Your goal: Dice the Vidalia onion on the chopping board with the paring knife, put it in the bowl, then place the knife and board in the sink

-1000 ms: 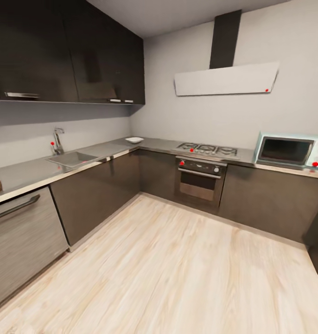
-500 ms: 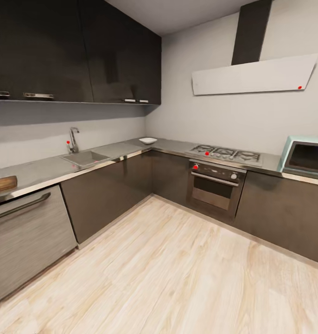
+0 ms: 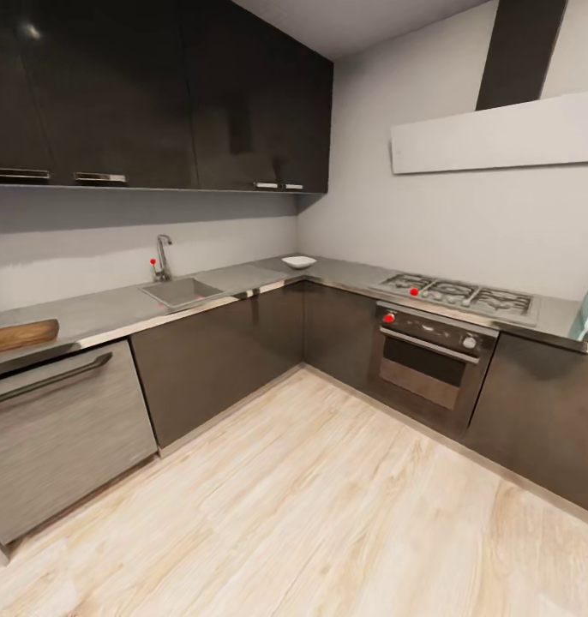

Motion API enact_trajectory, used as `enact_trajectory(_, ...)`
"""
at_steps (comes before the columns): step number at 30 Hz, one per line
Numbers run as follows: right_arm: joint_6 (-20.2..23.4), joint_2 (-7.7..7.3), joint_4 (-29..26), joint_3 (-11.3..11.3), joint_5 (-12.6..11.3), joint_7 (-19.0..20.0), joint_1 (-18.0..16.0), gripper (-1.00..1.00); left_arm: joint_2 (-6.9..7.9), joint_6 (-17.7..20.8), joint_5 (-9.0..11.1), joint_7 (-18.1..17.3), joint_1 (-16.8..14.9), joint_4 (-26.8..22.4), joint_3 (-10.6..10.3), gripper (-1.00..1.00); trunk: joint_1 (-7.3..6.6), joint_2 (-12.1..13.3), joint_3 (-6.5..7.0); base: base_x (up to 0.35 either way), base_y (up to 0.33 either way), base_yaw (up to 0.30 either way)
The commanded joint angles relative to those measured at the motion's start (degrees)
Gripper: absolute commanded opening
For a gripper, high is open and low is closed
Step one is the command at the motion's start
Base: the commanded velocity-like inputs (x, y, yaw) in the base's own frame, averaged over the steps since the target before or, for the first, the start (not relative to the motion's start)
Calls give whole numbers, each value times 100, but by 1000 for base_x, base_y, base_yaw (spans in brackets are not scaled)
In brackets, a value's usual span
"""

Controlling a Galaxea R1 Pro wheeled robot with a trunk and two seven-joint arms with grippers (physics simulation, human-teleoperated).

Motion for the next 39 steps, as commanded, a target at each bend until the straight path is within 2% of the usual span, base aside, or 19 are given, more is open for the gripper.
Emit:
enact_trajectory(1, -14, -1, 1, 3, 2, -13, -1, 100, 0, -11, 25, 2, -1, -3, -1, 100, 2, -2, -5, 219, -227, 249)
enact_trajectory(39, -14, 8, 1, 13, 2, -13, 1, 100, 0, -11, 25, 2, -1, -7, -1, 100, 2, -2, -5, 214, -219, 249)
